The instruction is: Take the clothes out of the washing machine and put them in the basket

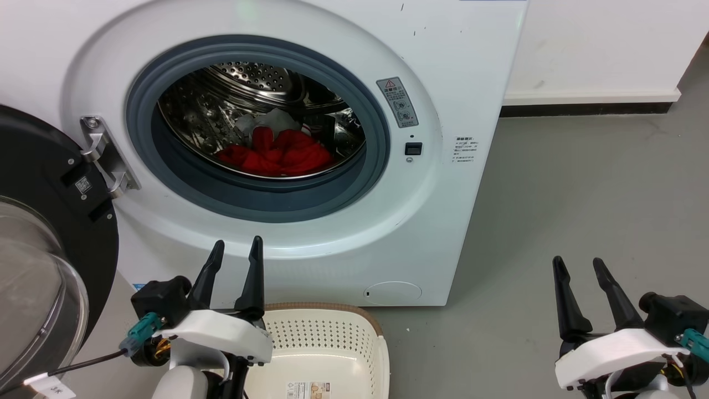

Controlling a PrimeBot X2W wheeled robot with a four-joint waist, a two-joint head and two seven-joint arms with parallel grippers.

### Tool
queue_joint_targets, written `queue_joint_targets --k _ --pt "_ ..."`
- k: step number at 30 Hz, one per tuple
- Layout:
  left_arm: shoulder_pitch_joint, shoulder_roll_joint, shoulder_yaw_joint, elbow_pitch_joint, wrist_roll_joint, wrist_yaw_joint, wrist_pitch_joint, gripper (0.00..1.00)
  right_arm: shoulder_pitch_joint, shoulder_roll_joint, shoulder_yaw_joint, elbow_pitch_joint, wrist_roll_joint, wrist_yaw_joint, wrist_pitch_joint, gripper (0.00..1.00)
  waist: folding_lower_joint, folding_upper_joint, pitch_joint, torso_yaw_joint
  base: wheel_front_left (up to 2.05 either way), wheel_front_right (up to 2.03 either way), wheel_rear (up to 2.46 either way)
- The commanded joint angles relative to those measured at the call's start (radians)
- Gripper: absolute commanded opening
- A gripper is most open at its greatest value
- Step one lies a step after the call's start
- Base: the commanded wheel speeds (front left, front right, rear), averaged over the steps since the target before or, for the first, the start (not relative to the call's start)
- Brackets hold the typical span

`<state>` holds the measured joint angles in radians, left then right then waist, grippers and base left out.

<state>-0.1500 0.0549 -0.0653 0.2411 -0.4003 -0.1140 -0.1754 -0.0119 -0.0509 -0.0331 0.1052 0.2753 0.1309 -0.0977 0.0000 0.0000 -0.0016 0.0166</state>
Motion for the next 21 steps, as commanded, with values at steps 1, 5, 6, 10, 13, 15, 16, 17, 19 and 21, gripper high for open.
queue_joint_targets --k 1,5,6,10,13,15,16,17,19,21 --pt "-0.02 0.006 -0.005 -0.003 0.023 0.004 -0.009 1.0 0.006 0.0 0.001 -0.011 -0.02 0.0 -0.008 1.0 0.0 0.0 0.0 0.0 0.0 0.0 0.0" --pt "-0.023 0.008 -0.011 0.005 0.066 0.009 -0.018 1.0 0.009 0.001 0.001 -0.013 -0.065 0.0 -0.011 1.0 0.0 0.0 0.0 0.002 0.0 0.0 0.0" --pt "-0.023 0.009 -0.012 0.007 0.077 0.01 -0.02 1.0 0.01 0.001 0.001 -0.013 -0.073 0.0 -0.013 1.0 0.0 0.0 0.0 0.003 0.0 0.0 0.0" --pt "-0.028 0.011 -0.018 0.017 0.118 0.016 -0.029 1.0 0.012 0.001 0.002 -0.016 -0.111 0.0 -0.019 1.0 0.0 0.0 -0.001 0.005 0.0 0.0 0.0" --pt "-0.03 0.014 -0.022 0.02 0.148 0.02 -0.035 1.0 0.012 0.001 0.002 -0.018 -0.137 0.0 -0.021 1.0 0.0 0.0 -0.002 0.007 0.0 0.0 0.0" --pt "-0.028 0.015 -0.026 0.022 0.167 0.025 -0.04 1.0 0.011 0.001 0.002 -0.019 -0.155 0.0 -0.023 1.0 0.0 0.0 -0.002 0.008 0.0 0.0 0.0" --pt "-0.028 0.016 -0.027 0.023 0.176 0.026 -0.042 1.0 0.011 0.001 0.002 -0.02 -0.165 0.0 -0.024 1.0 0.0 0.0 -0.003 0.008 0.0 0.0 0.0" --pt "-0.028 0.017 -0.028 0.024 0.185 0.028 -0.043 1.0 0.012 0.001 0.002 -0.02 -0.173 0.0 -0.025 1.0 0.0 0.0 -0.003 0.008 0.0 0.0 0.0" --pt "-0.029 0.017 -0.031 0.027 0.202 0.031 -0.048 1.0 0.014 0.001 0.001 -0.021 -0.189 0.0 -0.029 1.0 0.0 0.0 -0.004 0.009 0.0 0.0 0.0" --pt "-0.03 0.019 -0.033 0.029 0.219 0.034 -0.051 1.0 0.016 0.001 -0.001 -0.019 -0.197 0.0 -0.03 1.0 0.0 0.0 -0.005 0.009 0.0 0.0 0.0"
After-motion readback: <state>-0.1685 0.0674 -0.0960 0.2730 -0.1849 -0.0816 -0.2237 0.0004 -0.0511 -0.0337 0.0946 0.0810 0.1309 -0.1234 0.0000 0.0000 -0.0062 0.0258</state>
